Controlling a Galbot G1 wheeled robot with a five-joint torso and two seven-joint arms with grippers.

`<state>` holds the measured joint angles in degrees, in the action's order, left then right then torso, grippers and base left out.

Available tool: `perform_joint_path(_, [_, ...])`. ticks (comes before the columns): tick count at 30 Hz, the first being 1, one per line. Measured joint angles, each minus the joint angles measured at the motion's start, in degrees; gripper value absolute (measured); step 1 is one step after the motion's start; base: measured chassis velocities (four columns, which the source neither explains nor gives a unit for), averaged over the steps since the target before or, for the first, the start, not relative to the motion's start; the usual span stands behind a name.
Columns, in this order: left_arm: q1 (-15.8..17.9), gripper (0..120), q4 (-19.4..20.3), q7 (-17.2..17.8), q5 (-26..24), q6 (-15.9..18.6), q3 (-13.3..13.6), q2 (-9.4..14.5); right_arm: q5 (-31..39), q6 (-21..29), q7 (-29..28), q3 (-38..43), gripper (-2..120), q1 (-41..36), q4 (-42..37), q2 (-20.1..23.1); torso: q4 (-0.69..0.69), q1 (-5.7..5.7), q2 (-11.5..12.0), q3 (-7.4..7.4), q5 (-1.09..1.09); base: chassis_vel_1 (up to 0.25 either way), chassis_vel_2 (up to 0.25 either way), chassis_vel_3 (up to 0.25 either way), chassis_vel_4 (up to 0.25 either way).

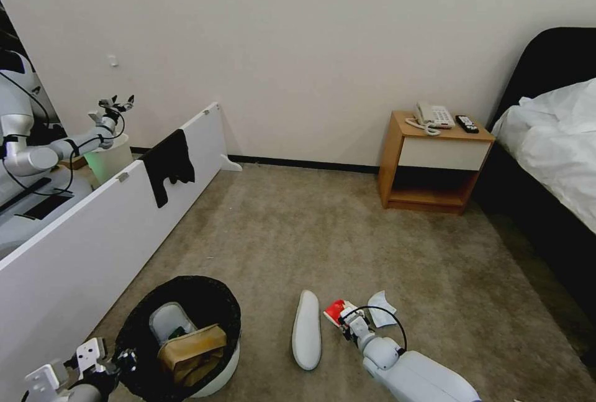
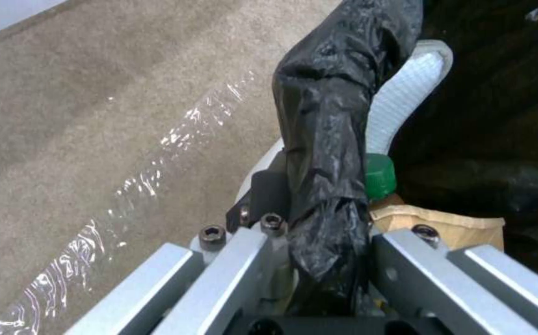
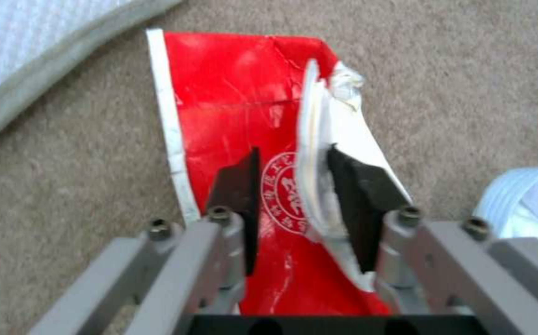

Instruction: Pick up the trash bin, then pick up the garbage from the floor and place it into the trash bin.

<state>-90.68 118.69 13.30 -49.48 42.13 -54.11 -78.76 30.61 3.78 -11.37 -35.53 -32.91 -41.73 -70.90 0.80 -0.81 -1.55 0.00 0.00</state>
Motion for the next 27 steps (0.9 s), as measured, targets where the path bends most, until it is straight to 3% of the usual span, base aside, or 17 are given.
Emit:
perform_joint_path(6, [-0.05, 1, -0.22, -0.11, 0.29, 0.00, 0.11, -0.24, -0.09, -0.25, 0.98, 0.06, 0, -0.31, 0.26, 0.48, 0.00, 0.00, 0.00, 0.00, -0.01, 0.000, 0.000, 0.000, 0.000])
perform_joint_path(18, [-0.05, 1, -0.38, -0.27, 0.72, 0.00, 0.32, -0.70, 0.94, -0.23, 1.03, 0.09, 0, -0.88, -2.32, 2.65, -0.01, 0.00, 0.00, 0.00, 0.02, 0.000, 0.000, 0.000, 0.000])
perform_joint_path(25, [0.08, 1, 0.11, 0.18, 0.80, 0.00, 0.70, -0.84, 3.83, -1.45, -1.93, 2.51, 0, -1.77, -13.81, 11.25, 0.02, 0.00, 0.00, 0.01, -0.02, 0.000, 0.000, 0.000, 0.000])
perform_joint_path(27, [0.12, 1, 0.49, 0.50, 0.73, 0.00, 0.73, -0.82, 4.91, -1.50, -3.21, 5.21, 0, -2.39, -21.87, 14.96, 0.02, 0.00, 0.00, 0.01, 0.00, 0.000, 0.000, 0.000, 0.000])
